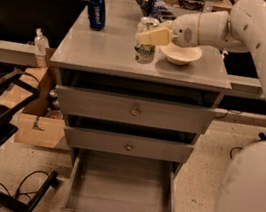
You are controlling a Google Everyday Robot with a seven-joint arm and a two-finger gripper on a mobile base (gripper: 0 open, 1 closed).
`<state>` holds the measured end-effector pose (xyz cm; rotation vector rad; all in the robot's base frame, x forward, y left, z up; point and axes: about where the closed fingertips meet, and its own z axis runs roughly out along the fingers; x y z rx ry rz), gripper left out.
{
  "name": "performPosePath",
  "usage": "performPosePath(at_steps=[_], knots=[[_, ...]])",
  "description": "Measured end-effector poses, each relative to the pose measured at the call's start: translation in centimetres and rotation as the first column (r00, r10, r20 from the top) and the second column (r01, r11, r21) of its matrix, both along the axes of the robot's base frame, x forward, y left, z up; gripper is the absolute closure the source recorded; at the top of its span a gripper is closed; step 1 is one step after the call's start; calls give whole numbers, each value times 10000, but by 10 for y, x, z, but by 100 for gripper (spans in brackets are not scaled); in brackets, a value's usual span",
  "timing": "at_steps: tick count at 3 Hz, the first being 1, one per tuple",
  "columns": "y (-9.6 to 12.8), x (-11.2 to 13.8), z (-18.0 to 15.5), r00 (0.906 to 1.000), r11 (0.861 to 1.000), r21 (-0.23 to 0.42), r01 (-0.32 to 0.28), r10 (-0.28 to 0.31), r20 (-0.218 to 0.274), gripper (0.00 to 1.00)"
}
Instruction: Pick 7up can from bottom drawer and place on counter
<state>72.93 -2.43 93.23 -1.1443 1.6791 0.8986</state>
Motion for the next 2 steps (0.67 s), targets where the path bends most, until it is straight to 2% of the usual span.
performPosePath(at_steps=[1, 2], knots=[[-10, 44, 20, 9956, 9957, -53, 926, -925, 179, 100], [-4, 86, 35, 9851, 9883, 47, 1527, -1526, 794, 100]])
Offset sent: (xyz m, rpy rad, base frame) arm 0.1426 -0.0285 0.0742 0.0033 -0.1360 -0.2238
